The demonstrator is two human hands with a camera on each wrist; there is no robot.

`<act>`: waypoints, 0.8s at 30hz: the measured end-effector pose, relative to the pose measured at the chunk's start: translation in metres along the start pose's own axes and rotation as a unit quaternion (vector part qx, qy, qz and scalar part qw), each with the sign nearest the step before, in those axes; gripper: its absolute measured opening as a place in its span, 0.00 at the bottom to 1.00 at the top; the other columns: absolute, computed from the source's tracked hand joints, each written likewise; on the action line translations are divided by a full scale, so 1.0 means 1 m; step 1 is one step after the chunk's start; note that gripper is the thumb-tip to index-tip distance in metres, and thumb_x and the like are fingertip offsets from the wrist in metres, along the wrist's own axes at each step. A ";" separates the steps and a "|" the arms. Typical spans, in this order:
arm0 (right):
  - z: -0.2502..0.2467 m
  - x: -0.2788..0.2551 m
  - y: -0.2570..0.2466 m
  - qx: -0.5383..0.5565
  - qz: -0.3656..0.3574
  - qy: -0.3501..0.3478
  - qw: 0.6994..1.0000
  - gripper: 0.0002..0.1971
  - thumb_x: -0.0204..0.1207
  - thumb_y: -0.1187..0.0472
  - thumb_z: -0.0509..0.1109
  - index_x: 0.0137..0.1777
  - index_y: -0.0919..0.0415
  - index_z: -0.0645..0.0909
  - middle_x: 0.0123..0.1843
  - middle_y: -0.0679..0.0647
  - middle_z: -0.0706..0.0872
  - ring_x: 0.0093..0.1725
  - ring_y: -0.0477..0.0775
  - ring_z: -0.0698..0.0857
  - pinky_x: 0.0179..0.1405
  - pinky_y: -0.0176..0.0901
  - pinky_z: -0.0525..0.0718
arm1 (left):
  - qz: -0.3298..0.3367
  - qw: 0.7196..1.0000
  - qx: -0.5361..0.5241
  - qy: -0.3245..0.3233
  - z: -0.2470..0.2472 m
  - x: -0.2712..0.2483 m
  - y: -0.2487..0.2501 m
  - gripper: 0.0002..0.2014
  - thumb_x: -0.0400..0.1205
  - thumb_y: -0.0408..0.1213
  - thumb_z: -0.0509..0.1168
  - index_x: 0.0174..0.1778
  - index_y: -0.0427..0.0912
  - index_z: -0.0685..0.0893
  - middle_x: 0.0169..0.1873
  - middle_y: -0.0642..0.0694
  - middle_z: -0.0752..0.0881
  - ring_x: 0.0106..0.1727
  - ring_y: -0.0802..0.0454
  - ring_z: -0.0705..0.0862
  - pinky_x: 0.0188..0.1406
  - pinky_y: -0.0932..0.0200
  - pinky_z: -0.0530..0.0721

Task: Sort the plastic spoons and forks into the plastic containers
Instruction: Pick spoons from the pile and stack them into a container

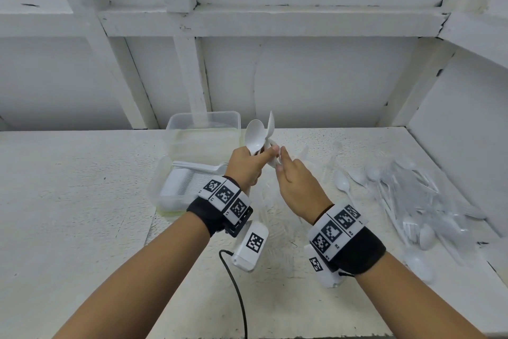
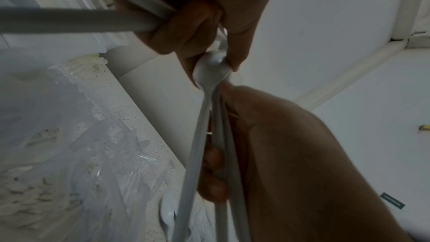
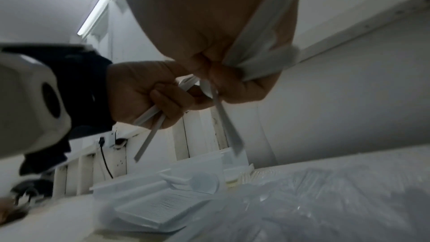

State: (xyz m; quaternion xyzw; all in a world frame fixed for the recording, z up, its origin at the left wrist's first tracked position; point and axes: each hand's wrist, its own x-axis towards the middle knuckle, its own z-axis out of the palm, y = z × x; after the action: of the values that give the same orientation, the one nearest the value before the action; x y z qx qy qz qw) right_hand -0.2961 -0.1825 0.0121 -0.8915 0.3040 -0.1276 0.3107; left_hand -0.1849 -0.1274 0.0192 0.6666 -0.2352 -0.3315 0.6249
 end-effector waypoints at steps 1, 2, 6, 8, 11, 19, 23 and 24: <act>0.000 0.000 0.000 0.030 0.005 0.011 0.999 0.24 0.87 0.54 0.45 0.82 0.57 0.53 0.59 0.60 0.75 0.54 0.55 0.78 0.52 0.44 0.75 | 0.003 1.000 -0.001 0.002 -0.001 0.001 0.000 0.10 0.78 0.39 0.70 0.41 0.33 0.81 0.22 0.46 0.66 0.15 0.59 0.61 0.14 0.66 0.58; 0.001 0.001 0.001 0.061 0.009 0.029 0.998 0.23 0.87 0.55 0.45 0.79 0.58 0.60 0.57 0.59 0.75 0.53 0.53 0.77 0.50 0.42 0.74 | 0.005 1.000 -0.006 0.004 -0.003 0.001 0.001 0.11 0.78 0.38 0.70 0.42 0.31 0.83 0.22 0.46 0.67 0.15 0.59 0.61 0.14 0.66 0.59; -0.002 0.005 0.007 0.111 0.026 0.092 0.989 0.14 0.86 0.60 0.52 0.60 0.64 0.76 0.49 0.58 0.79 0.47 0.56 0.83 0.43 0.46 0.84 | 0.016 0.999 -0.036 0.017 -0.011 0.005 0.001 0.09 0.78 0.39 0.70 0.36 0.37 0.85 0.27 0.40 0.71 0.14 0.59 0.60 0.14 0.68 0.59; -0.006 0.005 0.008 0.158 0.049 0.086 0.983 0.11 0.84 0.62 0.56 0.62 0.61 0.76 0.47 0.54 0.81 0.43 0.53 0.85 0.38 0.38 0.84 | 0.022 0.999 -0.037 0.017 -0.015 0.007 0.001 0.09 0.78 0.40 0.70 0.36 0.37 0.85 0.30 0.39 0.71 0.14 0.59 0.60 0.14 0.68 0.59; -0.011 0.002 0.004 0.212 0.049 0.039 0.975 0.17 0.84 0.63 0.55 0.70 0.52 0.74 0.50 0.53 0.83 0.41 0.51 0.88 0.37 0.40 0.88 | 0.013 0.999 -0.042 0.018 -0.016 0.007 0.001 0.08 0.77 0.39 0.71 0.35 0.39 0.83 0.23 0.44 0.68 0.14 0.59 0.60 0.14 0.67 0.59; -0.006 -0.002 -0.007 0.273 0.035 -0.074 0.959 0.22 0.85 0.62 0.53 0.75 0.42 0.67 0.41 0.54 0.81 0.35 0.50 0.82 0.39 0.46 0.86 | 0.001 0.998 -0.054 0.015 -0.013 0.005 -0.002 0.09 0.76 0.40 0.72 0.43 0.37 0.84 0.19 0.49 0.68 0.14 0.59 0.61 0.14 0.67 0.59; -0.001 -0.002 -0.001 0.260 0.023 -0.071 0.963 0.23 0.85 0.60 0.53 0.78 0.39 0.61 0.35 0.53 0.72 0.28 0.47 0.75 0.26 0.36 0.81 | -0.005 0.999 -0.044 0.003 -0.013 0.001 -0.003 0.19 0.75 0.45 0.72 0.51 0.31 0.83 0.28 0.41 0.70 0.15 0.59 0.62 0.13 0.67 0.60; -0.001 -0.001 0.001 0.245 0.021 -0.072 0.967 0.23 0.86 0.60 0.52 0.78 0.39 0.60 0.35 0.52 0.71 0.28 0.46 0.72 0.24 0.33 0.76 | -0.006 0.999 -0.038 0.004 -0.013 0.000 -0.003 0.16 0.75 0.45 0.72 0.47 0.34 0.82 0.25 0.44 0.69 0.15 0.59 0.61 0.14 0.66 0.60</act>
State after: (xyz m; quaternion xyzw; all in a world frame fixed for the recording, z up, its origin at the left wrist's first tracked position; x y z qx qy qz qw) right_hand -0.2978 -0.1827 0.0120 -0.7883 0.2589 -0.1275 0.5434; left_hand -0.1755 -0.1185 0.0165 0.6452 -0.2155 -0.3414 0.6487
